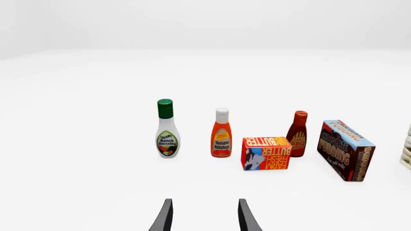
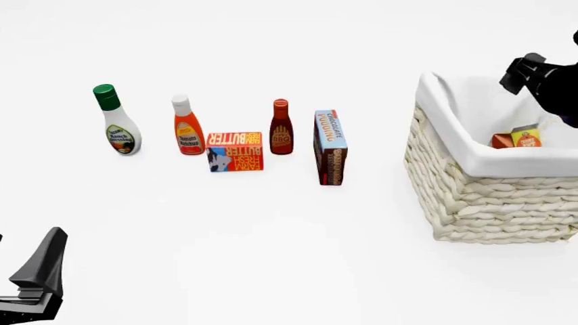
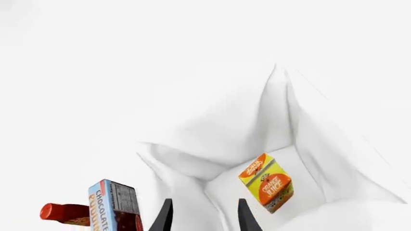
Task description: Pick the orange juice and place it in the basket.
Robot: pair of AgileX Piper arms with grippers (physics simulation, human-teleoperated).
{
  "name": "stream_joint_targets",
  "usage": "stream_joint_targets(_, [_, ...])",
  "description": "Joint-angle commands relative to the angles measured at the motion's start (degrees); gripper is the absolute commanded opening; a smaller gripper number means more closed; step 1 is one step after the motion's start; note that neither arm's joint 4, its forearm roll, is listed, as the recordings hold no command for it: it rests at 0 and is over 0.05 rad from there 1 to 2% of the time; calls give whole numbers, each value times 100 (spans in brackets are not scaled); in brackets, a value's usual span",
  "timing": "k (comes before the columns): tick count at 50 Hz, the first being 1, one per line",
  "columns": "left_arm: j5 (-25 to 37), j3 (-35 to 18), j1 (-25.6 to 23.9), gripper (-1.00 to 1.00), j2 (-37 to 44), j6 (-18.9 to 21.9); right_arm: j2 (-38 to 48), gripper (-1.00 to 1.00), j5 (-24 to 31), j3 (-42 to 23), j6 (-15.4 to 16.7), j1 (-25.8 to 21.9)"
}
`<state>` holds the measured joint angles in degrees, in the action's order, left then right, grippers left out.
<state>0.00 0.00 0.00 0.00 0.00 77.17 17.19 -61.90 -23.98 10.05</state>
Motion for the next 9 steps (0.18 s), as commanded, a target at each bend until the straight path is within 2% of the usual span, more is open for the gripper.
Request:
stream_joint_targets(1, [0, 0, 0, 100, 0, 0, -619, 100, 209, 215, -53, -79])
stream_joint_targets(9, [0, 0, 0, 100, 0, 0, -985, 100, 364, 295, -24, -67])
